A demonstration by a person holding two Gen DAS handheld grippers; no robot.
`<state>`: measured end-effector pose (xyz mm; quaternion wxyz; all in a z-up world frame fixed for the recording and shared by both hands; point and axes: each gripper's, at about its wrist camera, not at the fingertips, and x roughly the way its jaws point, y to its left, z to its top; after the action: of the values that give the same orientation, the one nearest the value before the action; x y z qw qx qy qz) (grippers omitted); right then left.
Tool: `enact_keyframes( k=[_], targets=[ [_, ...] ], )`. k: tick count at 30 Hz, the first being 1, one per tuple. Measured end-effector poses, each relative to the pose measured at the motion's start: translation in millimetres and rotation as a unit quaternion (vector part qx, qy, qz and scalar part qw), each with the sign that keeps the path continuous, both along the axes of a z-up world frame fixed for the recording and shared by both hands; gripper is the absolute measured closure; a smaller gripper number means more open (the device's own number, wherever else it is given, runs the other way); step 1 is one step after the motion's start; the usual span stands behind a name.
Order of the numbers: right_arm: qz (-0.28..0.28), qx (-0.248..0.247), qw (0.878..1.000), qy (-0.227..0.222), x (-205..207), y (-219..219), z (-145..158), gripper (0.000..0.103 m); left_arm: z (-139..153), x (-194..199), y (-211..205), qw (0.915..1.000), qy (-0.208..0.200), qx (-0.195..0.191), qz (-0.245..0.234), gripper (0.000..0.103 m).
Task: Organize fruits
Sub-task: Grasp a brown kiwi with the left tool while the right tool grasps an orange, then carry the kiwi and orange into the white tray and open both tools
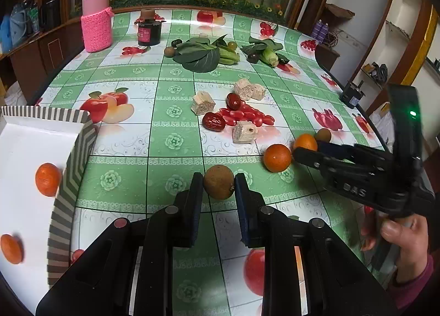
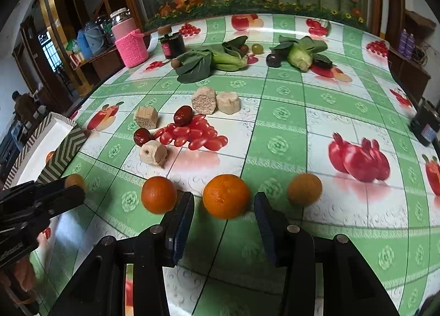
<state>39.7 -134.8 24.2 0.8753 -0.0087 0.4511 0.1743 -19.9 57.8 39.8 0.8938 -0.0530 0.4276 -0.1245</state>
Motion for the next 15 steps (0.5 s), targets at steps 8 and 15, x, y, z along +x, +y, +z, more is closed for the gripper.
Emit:
enact_keyframes(
  k=[8,15],
  targets=[
    [-0.01,0.046,0.999,-0.006,-11.2,-13.2,7.0,0.07,11.3,-12.3,10.8,0.9999,-0.007,-0.001,0.008,0.081],
    [0.036,0.082,0.995,-0.035,-46.7,18.1,42.6,0.07,26.9,-30.6,36.5,0.9984,-0.027,0.029,0.041,0.081]
  ],
)
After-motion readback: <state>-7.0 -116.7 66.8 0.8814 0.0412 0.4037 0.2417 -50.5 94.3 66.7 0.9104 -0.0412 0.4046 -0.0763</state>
